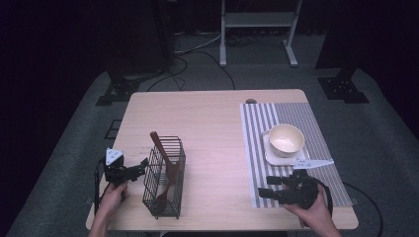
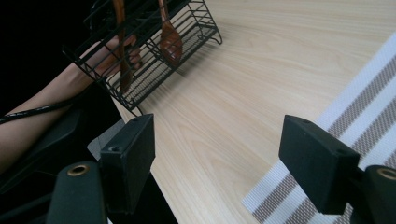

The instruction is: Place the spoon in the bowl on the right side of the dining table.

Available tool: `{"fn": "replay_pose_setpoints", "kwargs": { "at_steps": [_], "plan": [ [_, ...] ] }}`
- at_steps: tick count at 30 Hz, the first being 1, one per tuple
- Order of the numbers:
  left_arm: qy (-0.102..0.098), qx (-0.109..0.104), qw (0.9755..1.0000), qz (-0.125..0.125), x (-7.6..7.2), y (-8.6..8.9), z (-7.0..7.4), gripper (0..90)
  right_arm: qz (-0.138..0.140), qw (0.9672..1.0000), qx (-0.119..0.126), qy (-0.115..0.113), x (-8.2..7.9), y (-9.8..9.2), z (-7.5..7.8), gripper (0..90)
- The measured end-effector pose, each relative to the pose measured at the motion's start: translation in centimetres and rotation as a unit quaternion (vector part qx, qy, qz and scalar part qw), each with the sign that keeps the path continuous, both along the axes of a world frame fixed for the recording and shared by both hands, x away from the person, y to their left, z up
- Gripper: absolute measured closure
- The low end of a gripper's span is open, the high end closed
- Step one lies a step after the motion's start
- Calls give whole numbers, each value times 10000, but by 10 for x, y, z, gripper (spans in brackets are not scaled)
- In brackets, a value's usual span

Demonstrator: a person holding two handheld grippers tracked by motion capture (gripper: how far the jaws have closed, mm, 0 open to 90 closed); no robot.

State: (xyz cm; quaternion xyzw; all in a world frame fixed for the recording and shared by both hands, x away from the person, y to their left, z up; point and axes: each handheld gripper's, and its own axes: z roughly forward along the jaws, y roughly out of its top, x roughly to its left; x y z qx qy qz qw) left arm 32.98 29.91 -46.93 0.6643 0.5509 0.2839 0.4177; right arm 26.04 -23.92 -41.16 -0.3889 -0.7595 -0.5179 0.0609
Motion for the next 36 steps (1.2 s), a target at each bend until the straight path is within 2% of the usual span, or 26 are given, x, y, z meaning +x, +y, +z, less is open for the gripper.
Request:
{"fn": "replay_pose_setpoints", "kwargs": {
  "at_steps": [12,17,36],
  "plan": [
    [2,26,10000,-22,0,0,0,0,317,9995,36,42,11,25,15,257],
    [1,13,10000,-18,0,0,0,0,487,9988,-58,-25,15,40,24,258],
    [-7,10,10000,-29,0,0,0,0,895,9955,-297,-91,22,74,40,258]
  ]
}}
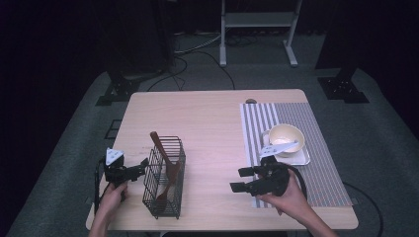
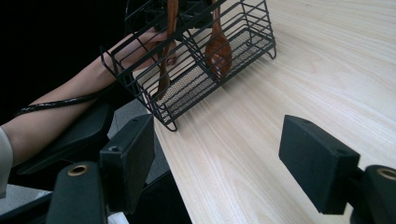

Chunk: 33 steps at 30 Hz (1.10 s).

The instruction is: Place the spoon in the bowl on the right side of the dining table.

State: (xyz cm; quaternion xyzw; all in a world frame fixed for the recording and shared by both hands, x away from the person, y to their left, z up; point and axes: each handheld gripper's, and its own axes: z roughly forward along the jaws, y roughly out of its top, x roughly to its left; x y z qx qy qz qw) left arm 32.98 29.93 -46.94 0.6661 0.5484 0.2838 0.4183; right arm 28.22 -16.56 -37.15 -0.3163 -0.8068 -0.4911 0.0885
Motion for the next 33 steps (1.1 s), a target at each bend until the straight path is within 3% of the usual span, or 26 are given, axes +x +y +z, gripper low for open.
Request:
{"fn": "replay_pose_setpoints", "kwargs": {
  "at_steps": [17,33],
  "plan": [
    [16,-11,10000,-7,0,0,0,0,279,9995,-135,-90,3,26,15,256],
    [10,-19,10000,-6,0,1,0,0,612,9977,-220,-214,10,63,32,255]
  ]
}}
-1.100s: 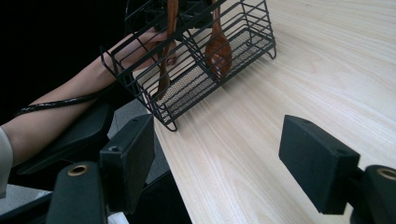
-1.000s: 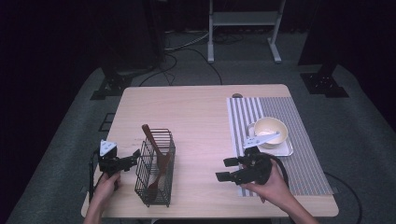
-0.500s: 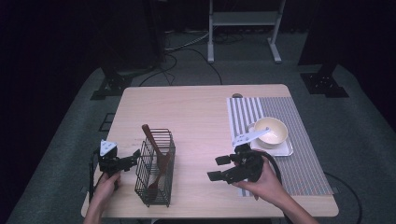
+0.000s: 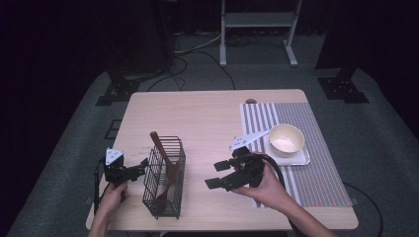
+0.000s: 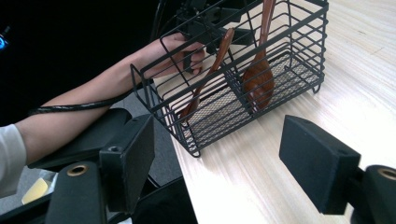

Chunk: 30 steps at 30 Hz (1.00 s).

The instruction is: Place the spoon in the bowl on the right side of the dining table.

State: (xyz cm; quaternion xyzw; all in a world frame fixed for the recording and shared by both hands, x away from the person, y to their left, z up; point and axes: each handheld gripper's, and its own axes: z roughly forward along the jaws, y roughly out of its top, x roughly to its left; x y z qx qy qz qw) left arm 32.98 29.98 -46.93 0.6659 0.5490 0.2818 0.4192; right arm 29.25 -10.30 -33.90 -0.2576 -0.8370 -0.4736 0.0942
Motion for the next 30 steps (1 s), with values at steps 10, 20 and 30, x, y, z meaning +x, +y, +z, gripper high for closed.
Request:
{"fn": "replay_pose_setpoints", "kwargs": {
  "at_steps": [10,20,30],
  "plan": [
    [0,-20,10000,-9,0,0,0,0,31,9999,66,130,13,15,1,256],
    [-10,-28,10000,-12,0,1,0,0,51,9999,78,137,22,35,2,256],
    [10,-28,10000,6,0,1,0,0,75,9998,44,151,27,45,1,256]
  ]
}}
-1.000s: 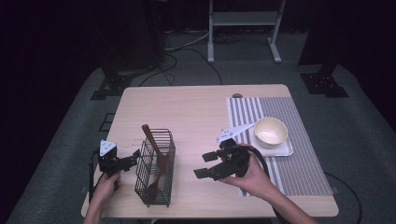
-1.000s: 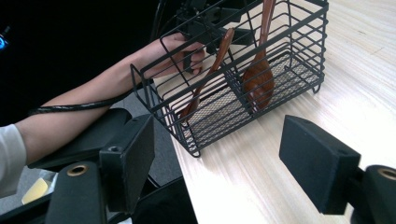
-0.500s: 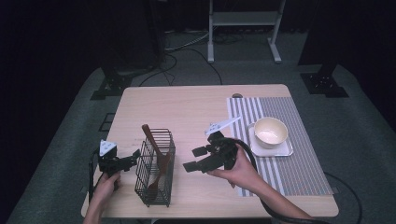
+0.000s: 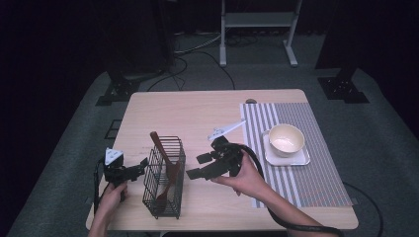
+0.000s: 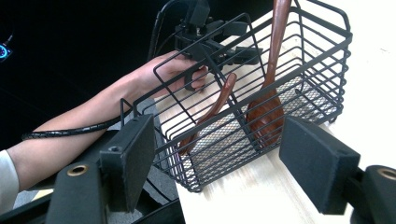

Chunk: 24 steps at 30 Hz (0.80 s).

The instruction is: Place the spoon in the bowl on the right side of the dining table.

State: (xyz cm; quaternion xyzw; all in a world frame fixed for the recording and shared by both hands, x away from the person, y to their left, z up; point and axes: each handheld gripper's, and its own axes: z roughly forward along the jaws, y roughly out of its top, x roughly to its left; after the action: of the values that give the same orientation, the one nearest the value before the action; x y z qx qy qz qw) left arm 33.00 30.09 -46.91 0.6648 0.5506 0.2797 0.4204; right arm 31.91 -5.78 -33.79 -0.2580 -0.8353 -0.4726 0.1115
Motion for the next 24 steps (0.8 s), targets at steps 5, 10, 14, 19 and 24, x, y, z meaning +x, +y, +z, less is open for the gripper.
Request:
{"fn": "replay_pose_setpoints", "kwargs": {
  "at_steps": [5,10,14,19,24],
  "plan": [
    [-3,12,10000,-2,0,0,0,0,14,10000,-17,-30,0,4,0,257],
    [-7,18,10000,-3,0,-1,0,0,52,10000,-32,-43,1,9,1,257],
    [-10,8,10000,0,0,0,0,0,79,10000,-35,-22,2,13,1,257],
    [-13,12,10000,3,0,-1,0,0,94,10000,-7,-15,3,18,0,257],
    [-13,12,10000,3,0,-1,0,0,139,9999,-17,-31,3,22,0,259]
  ]
}}
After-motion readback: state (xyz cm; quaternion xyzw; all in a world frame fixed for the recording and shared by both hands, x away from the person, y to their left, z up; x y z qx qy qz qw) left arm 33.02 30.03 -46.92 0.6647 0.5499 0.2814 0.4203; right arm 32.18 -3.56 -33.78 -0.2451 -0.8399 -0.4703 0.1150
